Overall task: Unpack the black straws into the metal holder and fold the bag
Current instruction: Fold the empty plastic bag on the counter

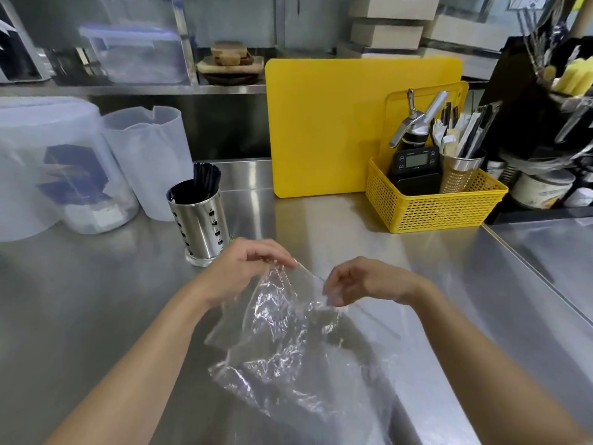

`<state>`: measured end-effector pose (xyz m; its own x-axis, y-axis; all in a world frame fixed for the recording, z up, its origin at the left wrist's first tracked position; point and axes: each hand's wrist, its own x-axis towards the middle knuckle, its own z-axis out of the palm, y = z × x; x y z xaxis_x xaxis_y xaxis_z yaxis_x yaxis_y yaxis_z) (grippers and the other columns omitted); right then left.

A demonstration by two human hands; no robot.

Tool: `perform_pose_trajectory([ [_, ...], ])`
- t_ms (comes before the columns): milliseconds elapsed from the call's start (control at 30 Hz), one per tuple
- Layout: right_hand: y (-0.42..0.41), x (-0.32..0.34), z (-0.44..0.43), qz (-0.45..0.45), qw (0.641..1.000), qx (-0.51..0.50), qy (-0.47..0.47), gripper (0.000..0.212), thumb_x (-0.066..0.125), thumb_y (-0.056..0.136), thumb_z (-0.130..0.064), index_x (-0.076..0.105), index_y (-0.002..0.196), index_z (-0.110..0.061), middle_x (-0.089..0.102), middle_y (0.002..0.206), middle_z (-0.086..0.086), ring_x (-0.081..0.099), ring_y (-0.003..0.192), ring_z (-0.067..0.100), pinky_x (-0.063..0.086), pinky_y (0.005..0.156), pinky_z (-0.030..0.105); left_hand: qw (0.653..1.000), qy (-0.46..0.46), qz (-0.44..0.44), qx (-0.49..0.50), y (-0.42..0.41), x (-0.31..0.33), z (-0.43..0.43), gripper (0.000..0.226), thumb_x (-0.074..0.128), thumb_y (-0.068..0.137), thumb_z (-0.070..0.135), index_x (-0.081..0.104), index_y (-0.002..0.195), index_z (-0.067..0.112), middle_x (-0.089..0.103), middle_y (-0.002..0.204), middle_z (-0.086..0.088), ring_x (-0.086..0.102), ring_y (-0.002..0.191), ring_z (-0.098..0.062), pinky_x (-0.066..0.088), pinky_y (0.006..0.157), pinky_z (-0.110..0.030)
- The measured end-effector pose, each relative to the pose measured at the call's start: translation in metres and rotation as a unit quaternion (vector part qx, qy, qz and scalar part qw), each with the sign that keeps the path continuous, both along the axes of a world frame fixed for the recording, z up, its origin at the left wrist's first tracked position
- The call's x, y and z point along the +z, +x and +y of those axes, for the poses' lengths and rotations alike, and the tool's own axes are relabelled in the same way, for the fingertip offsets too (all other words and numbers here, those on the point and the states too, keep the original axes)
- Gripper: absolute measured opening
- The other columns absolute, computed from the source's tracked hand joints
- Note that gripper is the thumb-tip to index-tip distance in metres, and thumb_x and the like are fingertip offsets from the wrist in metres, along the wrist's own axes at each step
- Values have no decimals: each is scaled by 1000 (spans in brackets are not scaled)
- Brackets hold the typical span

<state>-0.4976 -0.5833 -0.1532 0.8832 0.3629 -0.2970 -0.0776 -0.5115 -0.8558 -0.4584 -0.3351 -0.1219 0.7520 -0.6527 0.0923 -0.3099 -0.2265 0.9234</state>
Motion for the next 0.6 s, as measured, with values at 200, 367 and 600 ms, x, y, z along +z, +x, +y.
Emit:
perform_pose_trajectory([
  [200, 2, -19, -8, -31, 953, -161, 256, 18, 76, 65, -4, 64, 77, -2, 65, 66, 14, 61, 60, 28, 48, 62, 35, 902, -309, 236, 187, 28, -12, 49, 65, 77, 58, 37, 60, 116, 13, 73, 94, -9, 67, 82, -20, 53, 79, -33],
  [367, -2, -34, -5, 28, 905, -202, 372, 23, 82, 57, -9, 64, 71, -5, 65, 63, 11, 62, 57, 21, 51, 53, 29, 836, -283, 446, 149, -7, -47, 34, 86, 47, 73, 68, 43, 135, 8, 59, 121, -30, 61, 111, -36, 46, 95, -43],
  [600, -6, -60, 6, 59, 888, -308, 335, 14, 61, 79, 4, 61, 68, -5, 55, 66, 13, 52, 53, 19, 44, 46, 21, 882, -126, 431, 144, -28, -67, 10, 101, 50, 62, 82, 48, 129, 6, 50, 136, -19, 48, 125, -35, 39, 105, -50],
])
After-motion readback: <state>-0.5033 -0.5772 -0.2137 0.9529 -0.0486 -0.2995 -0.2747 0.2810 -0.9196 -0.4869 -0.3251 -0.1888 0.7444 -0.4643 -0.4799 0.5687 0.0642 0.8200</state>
